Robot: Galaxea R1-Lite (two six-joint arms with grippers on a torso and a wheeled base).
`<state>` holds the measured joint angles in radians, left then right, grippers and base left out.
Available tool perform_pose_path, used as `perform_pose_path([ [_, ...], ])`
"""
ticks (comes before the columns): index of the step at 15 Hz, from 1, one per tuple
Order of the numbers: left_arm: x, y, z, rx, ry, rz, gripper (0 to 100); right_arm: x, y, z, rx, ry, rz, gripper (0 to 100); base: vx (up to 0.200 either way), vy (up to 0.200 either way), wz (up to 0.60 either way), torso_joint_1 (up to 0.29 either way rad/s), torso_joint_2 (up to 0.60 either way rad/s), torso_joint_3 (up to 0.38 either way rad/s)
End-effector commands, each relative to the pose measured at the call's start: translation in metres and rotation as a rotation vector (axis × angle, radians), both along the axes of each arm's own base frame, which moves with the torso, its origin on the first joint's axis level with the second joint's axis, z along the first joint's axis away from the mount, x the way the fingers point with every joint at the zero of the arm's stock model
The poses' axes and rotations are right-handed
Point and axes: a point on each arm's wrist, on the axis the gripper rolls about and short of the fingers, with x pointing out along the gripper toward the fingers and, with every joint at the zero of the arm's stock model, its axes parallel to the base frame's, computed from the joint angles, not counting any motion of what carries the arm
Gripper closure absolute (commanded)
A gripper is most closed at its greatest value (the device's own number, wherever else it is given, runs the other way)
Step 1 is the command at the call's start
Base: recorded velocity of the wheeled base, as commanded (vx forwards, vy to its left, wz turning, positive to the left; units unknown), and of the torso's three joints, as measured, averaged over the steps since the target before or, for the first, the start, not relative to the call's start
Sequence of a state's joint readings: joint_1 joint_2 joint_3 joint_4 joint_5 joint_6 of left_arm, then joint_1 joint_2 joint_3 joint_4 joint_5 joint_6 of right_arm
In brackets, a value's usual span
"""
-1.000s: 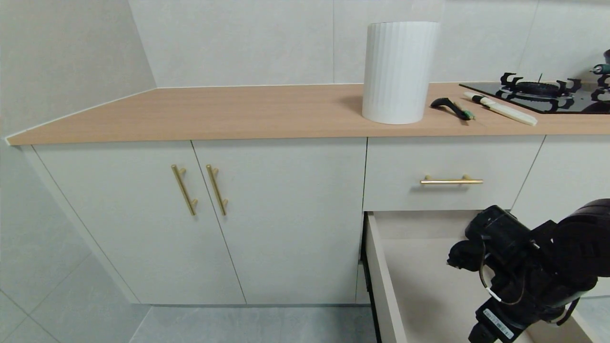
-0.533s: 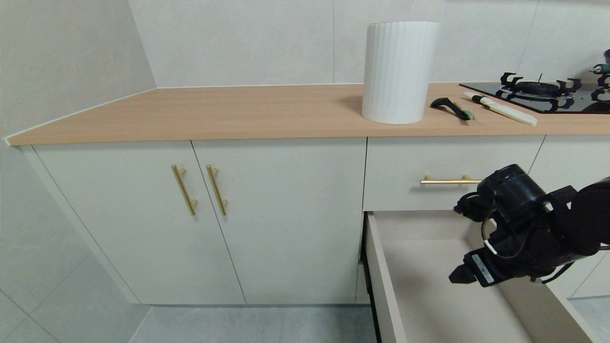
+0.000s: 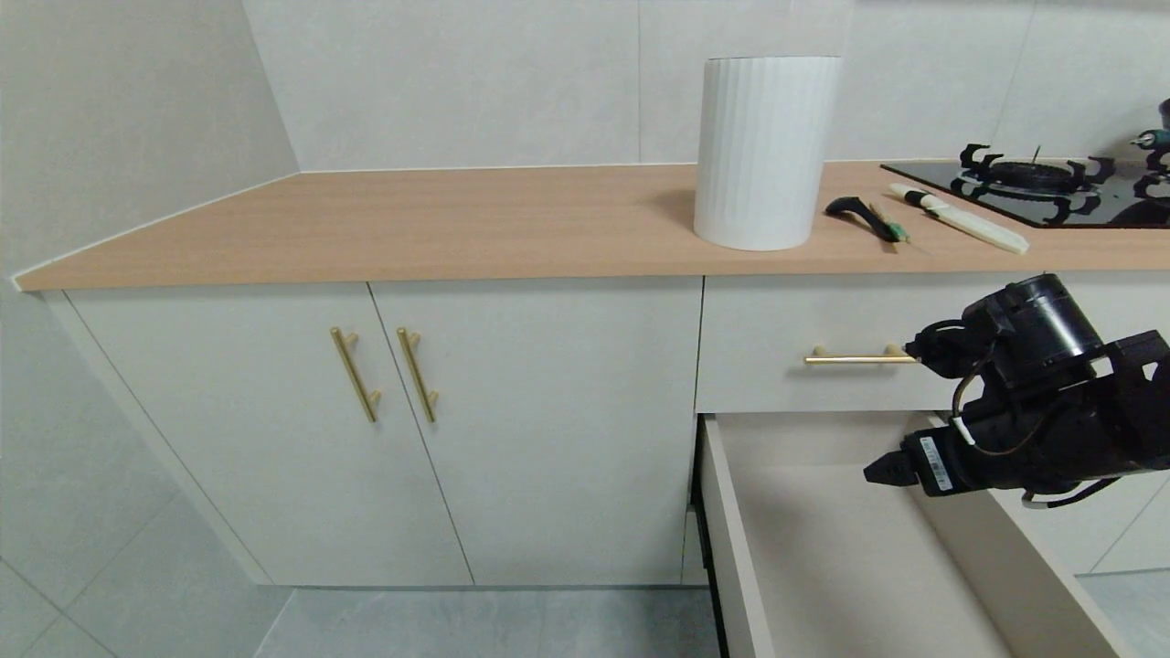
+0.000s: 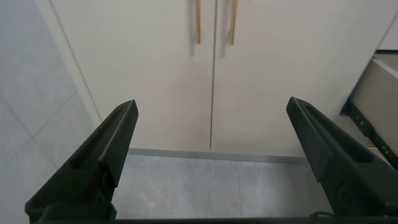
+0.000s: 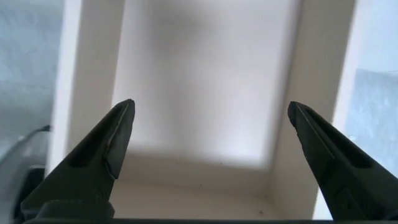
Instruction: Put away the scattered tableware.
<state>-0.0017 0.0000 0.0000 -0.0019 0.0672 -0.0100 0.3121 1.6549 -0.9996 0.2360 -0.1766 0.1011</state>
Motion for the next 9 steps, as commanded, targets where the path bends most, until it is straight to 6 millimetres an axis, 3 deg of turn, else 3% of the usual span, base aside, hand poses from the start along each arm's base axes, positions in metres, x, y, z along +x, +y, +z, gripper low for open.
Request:
perform_pose_path([
  [1, 0.0, 0.0, 0.0001, 0.001, -0.001, 0.0, 0, 0.0001, -0.0002, 0.0019, 0.003, -0.013, -0.002, 0, 0.0, 0.0, 0.0, 0.188, -0.38, -0.305],
  [9, 0.0, 0.0, 0.0, 0.001, 0.0, 0.0, 0, 0.0009, 0.0, 0.0048, 0.014, -0.044, -0.003, 0, 0.0, 0.0, 0.0, 0.173, -0.5, -0.286],
])
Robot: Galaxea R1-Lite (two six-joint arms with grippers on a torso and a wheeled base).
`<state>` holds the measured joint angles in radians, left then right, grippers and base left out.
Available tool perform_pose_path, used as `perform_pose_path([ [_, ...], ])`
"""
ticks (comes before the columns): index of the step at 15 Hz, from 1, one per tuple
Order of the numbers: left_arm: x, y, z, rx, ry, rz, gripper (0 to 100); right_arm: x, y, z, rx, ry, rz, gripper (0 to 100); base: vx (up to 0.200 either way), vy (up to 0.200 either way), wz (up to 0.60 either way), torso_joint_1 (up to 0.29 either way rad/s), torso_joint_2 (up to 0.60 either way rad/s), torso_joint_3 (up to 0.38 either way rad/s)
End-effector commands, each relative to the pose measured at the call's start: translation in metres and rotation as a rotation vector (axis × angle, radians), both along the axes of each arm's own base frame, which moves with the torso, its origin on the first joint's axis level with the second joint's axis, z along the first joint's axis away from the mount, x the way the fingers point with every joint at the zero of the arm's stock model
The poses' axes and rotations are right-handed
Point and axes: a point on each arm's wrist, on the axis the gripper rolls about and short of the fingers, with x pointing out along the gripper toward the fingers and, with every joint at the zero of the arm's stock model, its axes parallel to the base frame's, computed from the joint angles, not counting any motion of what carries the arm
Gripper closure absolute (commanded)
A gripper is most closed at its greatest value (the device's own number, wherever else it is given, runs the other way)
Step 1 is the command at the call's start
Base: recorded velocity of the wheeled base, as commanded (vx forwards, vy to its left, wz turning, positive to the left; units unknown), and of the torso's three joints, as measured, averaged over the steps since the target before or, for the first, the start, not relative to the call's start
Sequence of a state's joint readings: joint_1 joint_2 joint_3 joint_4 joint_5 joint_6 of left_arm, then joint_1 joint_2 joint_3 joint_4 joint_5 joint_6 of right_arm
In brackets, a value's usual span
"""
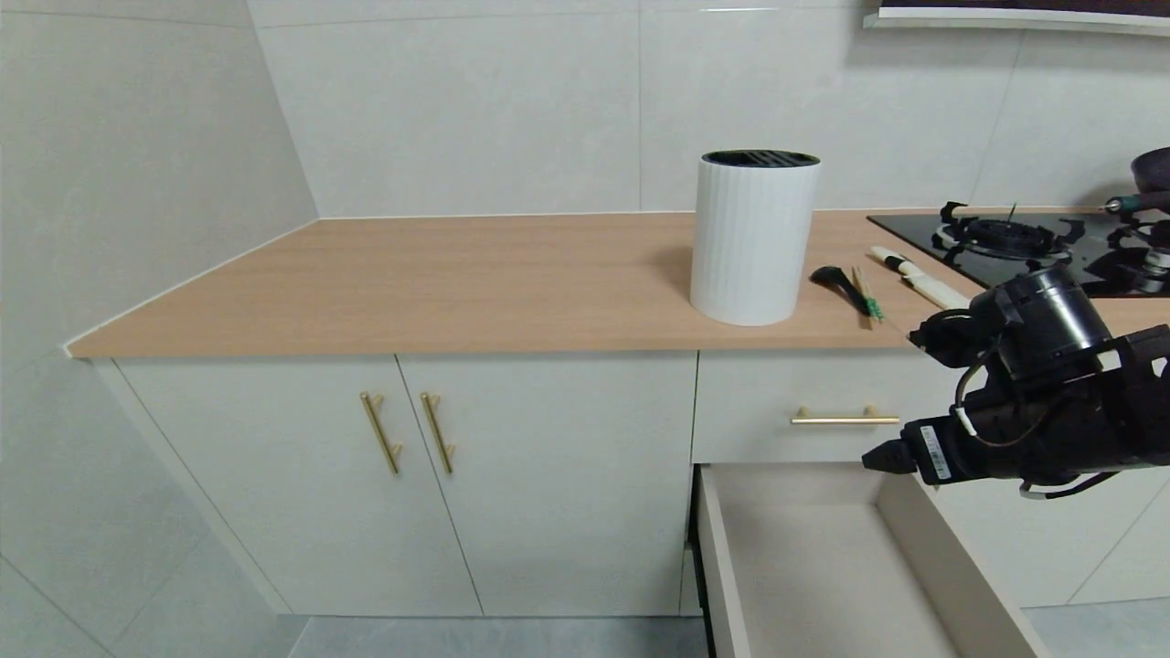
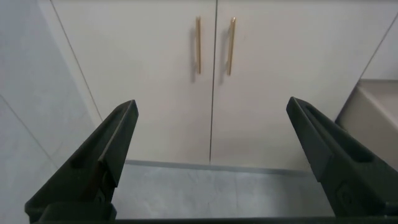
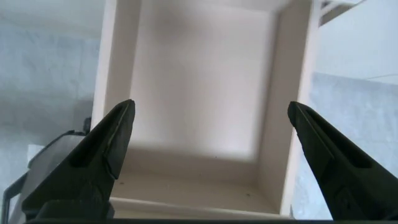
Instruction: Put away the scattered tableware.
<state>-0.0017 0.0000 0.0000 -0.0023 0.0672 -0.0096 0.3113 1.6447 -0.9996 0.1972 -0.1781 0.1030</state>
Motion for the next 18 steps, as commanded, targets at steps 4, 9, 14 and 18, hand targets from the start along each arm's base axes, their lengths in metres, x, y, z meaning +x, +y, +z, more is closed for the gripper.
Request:
perform_pose_path([
  [4, 0.0, 0.0, 0.0, -0.001, -0.001, 0.0, 0, 0.001, -0.002, 0.01, 0.022, -0.075, -0.007, 0, 0.0, 0.0, 0.0, 0.15, -0.36, -0.21],
  [9, 0.0, 0.0, 0.0, 0.0, -0.001, 0.0, 0, 0.054, 0.002, 0.051, 0.091, -0.21, -0.075, 0, 0.0, 0.0, 0.0, 0.01, -0.02, -0.01],
  [14, 0.0, 0.0, 0.0, -0.001, -0.001, 0.0, 0, 0.11, 0.01, 0.054, 0.116, -0.169, -0.346, 0, 0.0, 0.0, 0.0, 0.0, 0.0, 0.0],
  [18, 0.0, 0.0, 0.0, -0.001, 0.001, 0.0, 0, 0.135, 0.011, 0.033, 0.116, -0.155, -0.402, 0, 0.0, 0.0, 0.0, 0.0, 0.0, 0.0],
])
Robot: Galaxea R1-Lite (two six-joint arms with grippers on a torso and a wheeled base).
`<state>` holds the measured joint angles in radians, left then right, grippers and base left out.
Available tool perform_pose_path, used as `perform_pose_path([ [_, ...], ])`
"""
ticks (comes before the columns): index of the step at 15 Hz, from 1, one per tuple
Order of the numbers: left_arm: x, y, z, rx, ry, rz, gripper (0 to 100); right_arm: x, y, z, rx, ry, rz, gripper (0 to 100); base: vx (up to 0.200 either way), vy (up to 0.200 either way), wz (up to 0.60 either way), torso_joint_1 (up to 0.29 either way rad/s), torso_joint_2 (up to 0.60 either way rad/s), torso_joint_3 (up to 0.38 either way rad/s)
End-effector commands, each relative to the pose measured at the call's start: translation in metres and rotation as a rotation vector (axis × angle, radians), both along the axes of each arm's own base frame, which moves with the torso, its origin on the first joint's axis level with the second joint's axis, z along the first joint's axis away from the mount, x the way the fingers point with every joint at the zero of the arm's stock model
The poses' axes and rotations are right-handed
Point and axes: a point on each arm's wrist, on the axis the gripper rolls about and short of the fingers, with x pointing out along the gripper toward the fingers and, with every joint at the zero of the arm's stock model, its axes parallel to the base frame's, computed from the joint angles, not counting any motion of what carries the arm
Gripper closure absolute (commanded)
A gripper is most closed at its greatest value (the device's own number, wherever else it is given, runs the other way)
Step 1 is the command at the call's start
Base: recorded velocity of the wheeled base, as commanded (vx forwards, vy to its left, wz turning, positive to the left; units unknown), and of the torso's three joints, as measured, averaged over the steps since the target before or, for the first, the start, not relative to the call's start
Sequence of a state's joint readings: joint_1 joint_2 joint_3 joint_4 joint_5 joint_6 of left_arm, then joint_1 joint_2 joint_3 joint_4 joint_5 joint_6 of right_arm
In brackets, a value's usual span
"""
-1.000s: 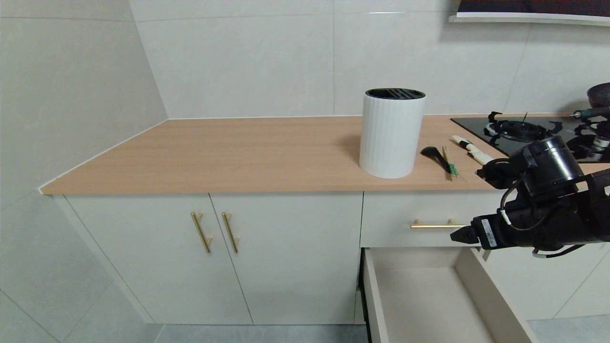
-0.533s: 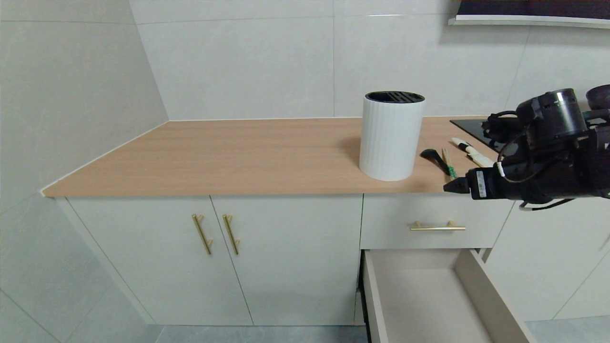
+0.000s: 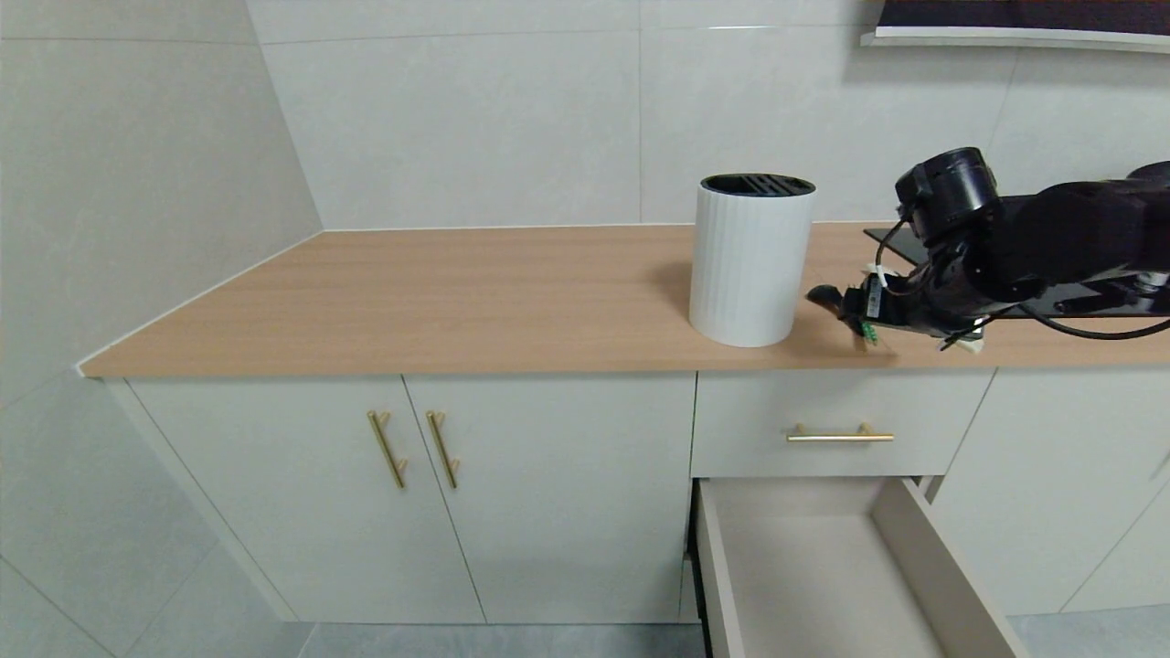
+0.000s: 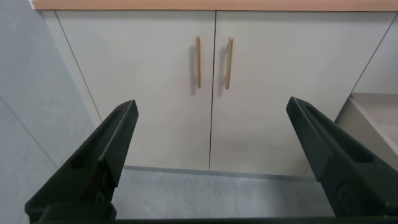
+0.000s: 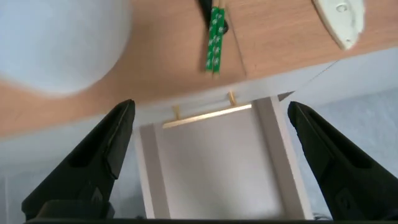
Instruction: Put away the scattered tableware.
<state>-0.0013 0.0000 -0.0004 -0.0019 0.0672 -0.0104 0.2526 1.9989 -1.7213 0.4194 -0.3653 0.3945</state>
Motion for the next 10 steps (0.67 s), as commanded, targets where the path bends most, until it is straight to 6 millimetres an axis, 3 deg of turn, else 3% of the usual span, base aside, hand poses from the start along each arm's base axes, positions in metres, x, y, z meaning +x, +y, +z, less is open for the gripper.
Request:
perform_pose_path([
  [1, 0.0, 0.0, 0.0, 0.001, -0.001, 0.0, 0, 0.024, 0.0, -0.025, -0.002, 0.04, -0.023, 0, 0.0, 0.0, 0.0, 0.0, 0.0, 0.0],
  [10, 0.0, 0.0, 0.0, 0.0, 0.001, 0.0, 0, 0.044, -0.016, -0.033, 0.026, 0.007, -0.079, 0, 0.0, 0.0, 0.0, 0.0, 0.0, 0.0],
])
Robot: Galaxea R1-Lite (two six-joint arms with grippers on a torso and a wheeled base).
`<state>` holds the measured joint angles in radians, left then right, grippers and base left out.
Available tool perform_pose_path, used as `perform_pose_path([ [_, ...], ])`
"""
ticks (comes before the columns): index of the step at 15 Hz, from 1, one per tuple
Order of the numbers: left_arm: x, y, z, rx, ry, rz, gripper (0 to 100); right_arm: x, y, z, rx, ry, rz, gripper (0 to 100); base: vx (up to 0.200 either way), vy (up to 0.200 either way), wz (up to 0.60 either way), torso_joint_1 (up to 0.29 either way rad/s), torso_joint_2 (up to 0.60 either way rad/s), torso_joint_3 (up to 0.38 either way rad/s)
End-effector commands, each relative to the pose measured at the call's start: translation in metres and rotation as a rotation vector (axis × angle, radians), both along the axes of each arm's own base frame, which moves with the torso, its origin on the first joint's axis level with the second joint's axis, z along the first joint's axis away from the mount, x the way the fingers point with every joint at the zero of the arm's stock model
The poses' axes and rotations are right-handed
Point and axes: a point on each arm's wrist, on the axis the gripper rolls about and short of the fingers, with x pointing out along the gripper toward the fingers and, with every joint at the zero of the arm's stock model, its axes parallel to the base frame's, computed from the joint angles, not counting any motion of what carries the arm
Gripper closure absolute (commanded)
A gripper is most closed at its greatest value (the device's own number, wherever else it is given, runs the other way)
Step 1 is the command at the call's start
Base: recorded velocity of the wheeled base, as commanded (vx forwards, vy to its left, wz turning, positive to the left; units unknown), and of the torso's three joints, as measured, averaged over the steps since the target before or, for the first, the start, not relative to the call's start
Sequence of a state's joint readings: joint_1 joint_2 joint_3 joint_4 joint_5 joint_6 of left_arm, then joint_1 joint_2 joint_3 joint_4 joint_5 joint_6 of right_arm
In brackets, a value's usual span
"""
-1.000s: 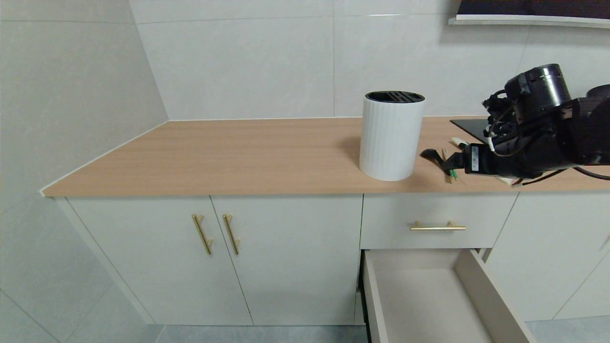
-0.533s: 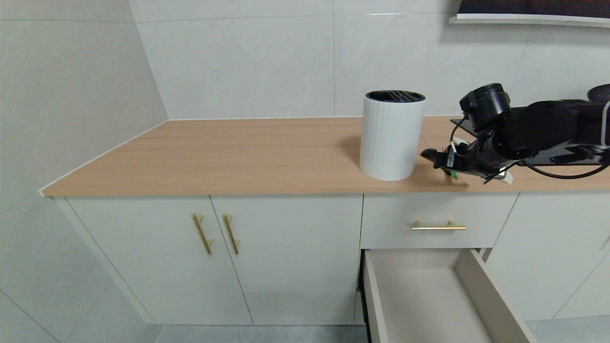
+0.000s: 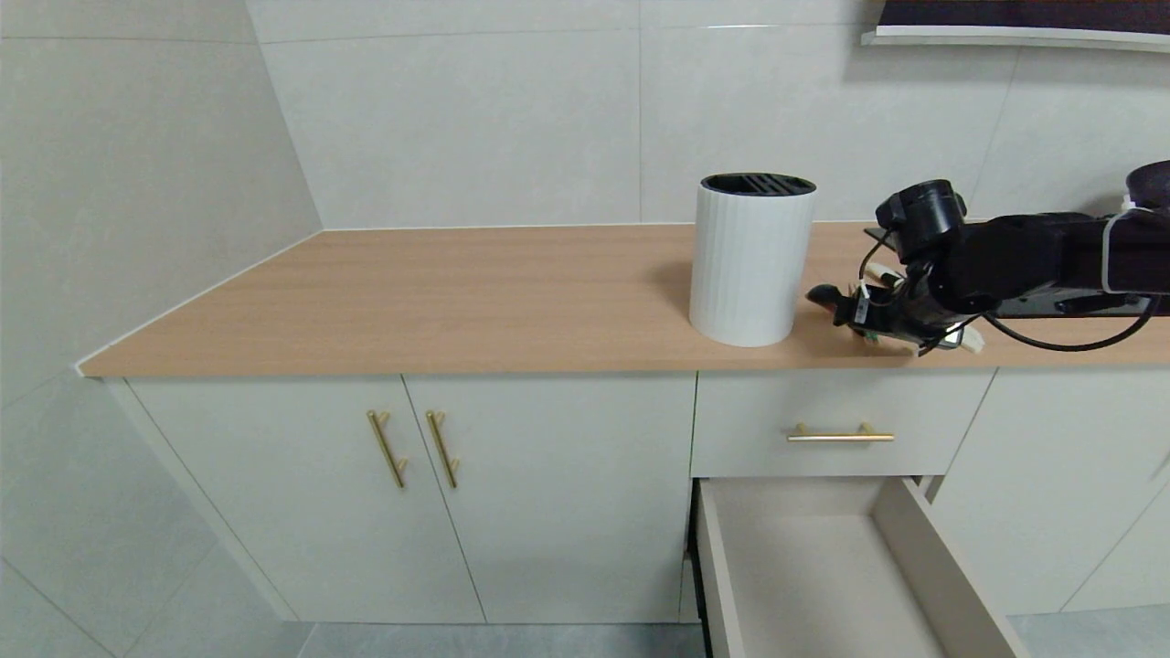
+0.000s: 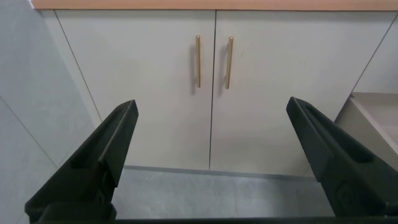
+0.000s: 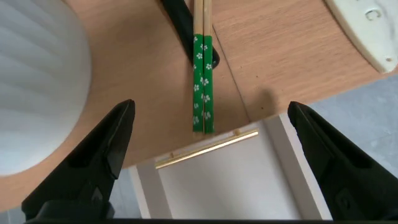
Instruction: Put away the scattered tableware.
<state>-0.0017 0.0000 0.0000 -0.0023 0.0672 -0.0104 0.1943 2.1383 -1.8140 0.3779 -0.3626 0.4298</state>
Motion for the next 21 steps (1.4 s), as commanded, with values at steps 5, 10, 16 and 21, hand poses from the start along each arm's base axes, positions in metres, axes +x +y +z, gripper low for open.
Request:
perform_pose_path([
  [5, 0.0, 0.0, 0.0, 0.001, -0.001, 0.0, 0, 0.007, 0.0, -0.01, -0.002, 0.019, 0.0, 100, 0.0, 0.0, 0.0, 0.0, 0.0, 0.0],
  [10, 0.0, 0.0, 0.0, 0.001, -0.001, 0.0, 0, 0.005, 0.0, -0.003, 0.001, 0.001, -0.005, 100, 0.0, 0.0, 0.0, 0.0, 0.0, 0.0],
  [16, 0.0, 0.0, 0.0, 0.001, -0.001, 0.0, 0, -0.042, -0.009, 0.035, 0.031, -0.035, 0.004, 100, 0.0, 0.0, 0.0, 0.0, 0.0, 0.0],
  [21, 0.0, 0.0, 0.0, 0.0, 0.001, 0.0, 0, -0.178, -0.031, 0.089, 0.158, -0.109, 0.29, 100, 0.0, 0.0, 0.0, 0.0, 0.0, 0.0],
])
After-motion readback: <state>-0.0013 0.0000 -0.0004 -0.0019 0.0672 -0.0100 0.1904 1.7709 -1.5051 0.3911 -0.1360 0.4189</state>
